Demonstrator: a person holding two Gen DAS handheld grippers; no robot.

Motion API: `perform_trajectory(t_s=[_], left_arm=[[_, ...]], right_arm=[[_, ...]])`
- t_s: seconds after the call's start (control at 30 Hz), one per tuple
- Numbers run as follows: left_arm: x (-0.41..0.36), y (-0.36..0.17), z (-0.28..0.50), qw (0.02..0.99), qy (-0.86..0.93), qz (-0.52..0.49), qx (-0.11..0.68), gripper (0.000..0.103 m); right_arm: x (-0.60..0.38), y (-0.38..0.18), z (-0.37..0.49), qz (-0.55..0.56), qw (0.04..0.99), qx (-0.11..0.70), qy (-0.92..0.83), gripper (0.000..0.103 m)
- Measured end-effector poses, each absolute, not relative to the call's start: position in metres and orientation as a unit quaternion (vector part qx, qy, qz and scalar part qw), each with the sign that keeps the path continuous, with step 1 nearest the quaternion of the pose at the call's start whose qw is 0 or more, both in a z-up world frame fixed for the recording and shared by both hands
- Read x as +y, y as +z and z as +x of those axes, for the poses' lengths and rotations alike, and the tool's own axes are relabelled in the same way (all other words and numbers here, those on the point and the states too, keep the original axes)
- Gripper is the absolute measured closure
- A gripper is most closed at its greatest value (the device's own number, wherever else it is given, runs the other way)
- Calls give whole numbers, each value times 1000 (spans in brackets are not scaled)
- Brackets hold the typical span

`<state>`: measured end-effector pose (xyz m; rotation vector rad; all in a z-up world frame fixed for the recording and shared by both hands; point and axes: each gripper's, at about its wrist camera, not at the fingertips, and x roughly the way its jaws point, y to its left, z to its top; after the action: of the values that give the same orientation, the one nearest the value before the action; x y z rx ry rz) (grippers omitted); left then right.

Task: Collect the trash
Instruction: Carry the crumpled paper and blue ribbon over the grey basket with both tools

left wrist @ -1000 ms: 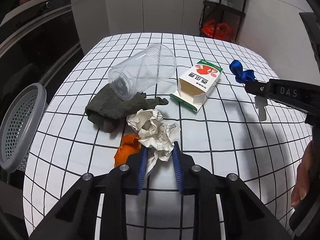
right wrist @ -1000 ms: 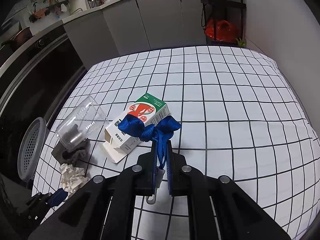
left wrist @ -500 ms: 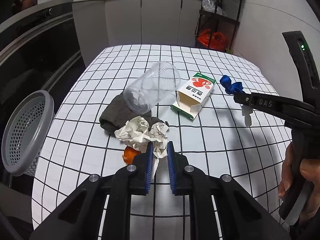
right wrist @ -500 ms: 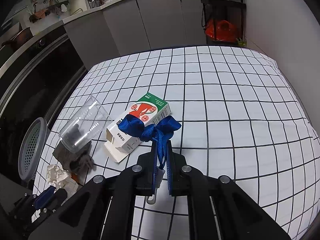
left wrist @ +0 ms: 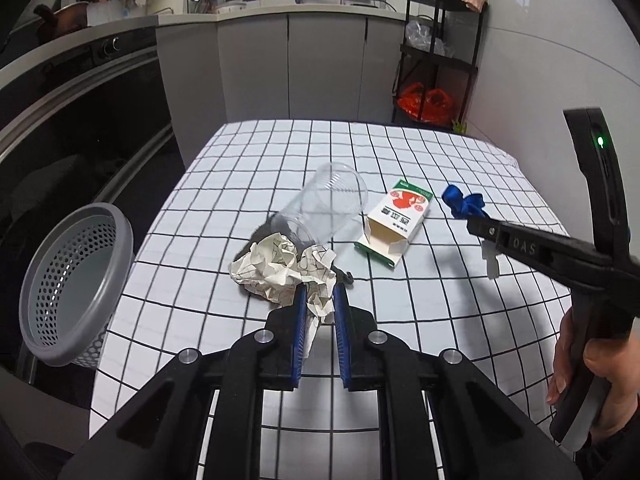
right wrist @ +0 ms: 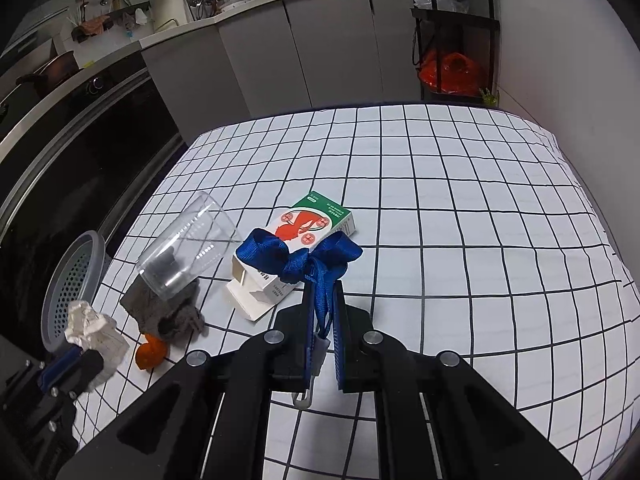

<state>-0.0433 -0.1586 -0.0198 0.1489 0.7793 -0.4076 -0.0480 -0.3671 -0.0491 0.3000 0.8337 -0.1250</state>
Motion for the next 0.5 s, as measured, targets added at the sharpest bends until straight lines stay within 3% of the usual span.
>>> perform_trajectory(t_s=[0.5], left_arm=[[-76, 11, -10, 925, -156, 64, 342, 89]], right_arm=[[-293, -14, -47, 119, 920, 374, -10, 95]])
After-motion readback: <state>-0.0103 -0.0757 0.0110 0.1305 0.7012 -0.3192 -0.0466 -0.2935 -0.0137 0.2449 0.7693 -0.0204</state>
